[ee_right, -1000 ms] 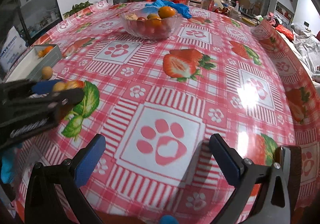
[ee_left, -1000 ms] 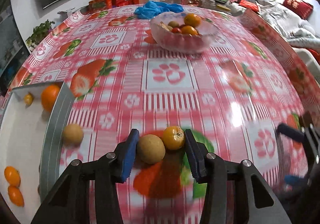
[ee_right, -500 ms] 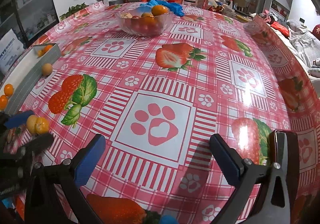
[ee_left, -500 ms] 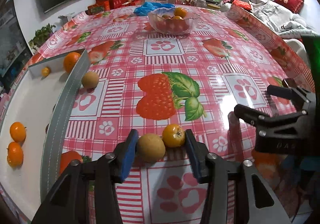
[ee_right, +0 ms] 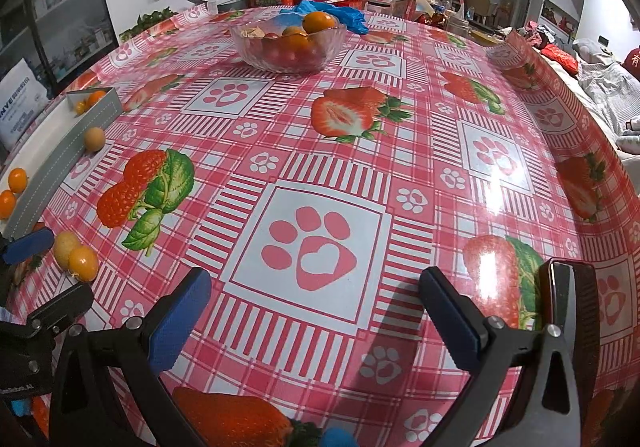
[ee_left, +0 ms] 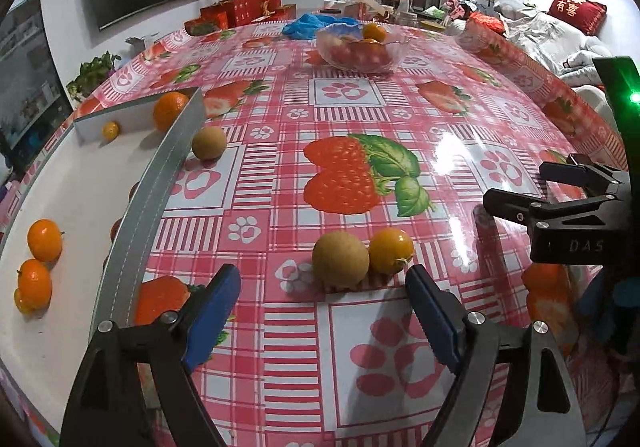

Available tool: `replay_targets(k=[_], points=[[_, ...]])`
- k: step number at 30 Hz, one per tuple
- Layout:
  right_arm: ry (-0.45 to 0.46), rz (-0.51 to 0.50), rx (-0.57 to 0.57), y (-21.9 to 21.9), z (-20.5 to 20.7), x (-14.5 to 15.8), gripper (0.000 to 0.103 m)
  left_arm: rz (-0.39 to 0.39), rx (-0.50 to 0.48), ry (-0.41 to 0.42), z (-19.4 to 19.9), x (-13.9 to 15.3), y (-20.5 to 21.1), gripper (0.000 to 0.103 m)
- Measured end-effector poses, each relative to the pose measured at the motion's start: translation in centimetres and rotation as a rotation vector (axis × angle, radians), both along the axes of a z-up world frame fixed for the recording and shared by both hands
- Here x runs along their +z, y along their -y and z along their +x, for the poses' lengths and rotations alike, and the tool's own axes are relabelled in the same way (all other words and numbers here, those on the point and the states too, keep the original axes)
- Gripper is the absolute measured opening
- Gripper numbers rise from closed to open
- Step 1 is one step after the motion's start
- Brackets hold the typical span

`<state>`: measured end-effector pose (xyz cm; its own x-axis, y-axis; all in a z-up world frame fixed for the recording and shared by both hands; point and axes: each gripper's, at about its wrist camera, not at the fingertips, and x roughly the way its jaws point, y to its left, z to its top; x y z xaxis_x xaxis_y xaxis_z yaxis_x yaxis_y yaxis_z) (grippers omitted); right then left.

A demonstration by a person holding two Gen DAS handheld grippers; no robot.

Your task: Organize fruits

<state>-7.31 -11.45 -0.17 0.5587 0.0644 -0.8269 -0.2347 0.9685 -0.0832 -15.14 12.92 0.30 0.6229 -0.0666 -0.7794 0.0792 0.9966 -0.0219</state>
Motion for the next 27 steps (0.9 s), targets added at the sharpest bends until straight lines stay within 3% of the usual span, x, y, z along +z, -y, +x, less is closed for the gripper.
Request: replay_targets(k=[11,27], points=[[0.0,0.0,-0.001,0.0,0.0,0.0,0.103,-0.122,0.04,0.023,-0.4,0.3,-2.0,0.088],[0.001,0.001,-0.001,0.0,0.0,0.0,0.103,-0.055,0.041,0.016,-0.3,0.0,-1.1,0.088]])
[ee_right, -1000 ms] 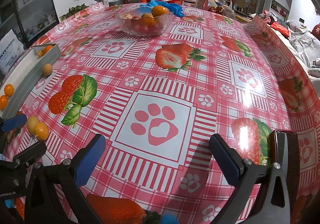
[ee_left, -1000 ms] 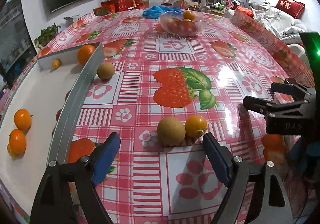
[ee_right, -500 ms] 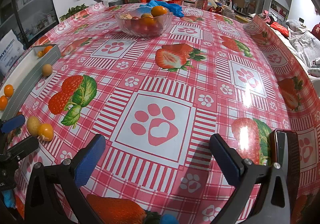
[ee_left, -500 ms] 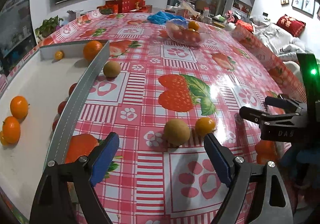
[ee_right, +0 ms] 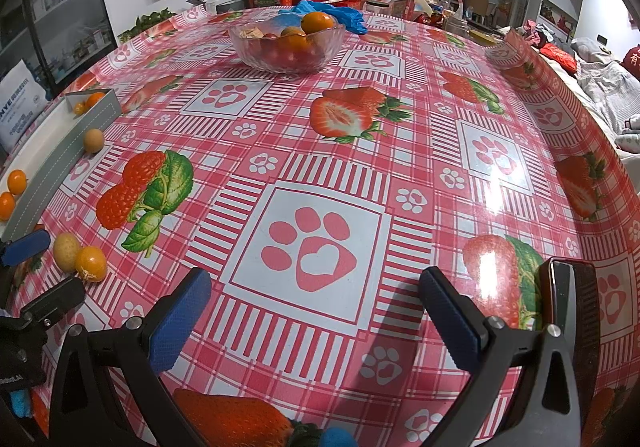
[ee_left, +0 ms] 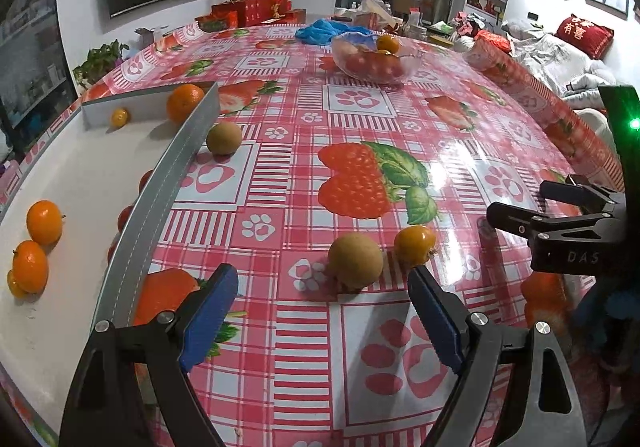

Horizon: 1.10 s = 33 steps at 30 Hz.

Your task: Organize fruits

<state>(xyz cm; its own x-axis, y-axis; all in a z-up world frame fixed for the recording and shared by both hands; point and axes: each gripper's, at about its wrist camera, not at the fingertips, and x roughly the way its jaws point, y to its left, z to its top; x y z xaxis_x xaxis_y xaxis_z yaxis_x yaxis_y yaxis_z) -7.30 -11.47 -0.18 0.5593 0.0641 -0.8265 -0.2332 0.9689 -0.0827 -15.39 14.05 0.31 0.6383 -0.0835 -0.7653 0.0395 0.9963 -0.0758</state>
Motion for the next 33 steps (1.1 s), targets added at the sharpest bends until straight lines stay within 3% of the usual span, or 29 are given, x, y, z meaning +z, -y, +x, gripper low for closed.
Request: replay_targets(k=[4,33], points=[[0.0,0.0,0.0,0.02,0.0,-0.01,0.103,-0.011,-0.011,-0.012,0.18,-0.08,0.03,0.096],[0.001,0.001,-0.002,0.04,0.03,-0.01,0.103,-0.002,-0.006,-0.014,0.18,-0.07,0.04,0.096]])
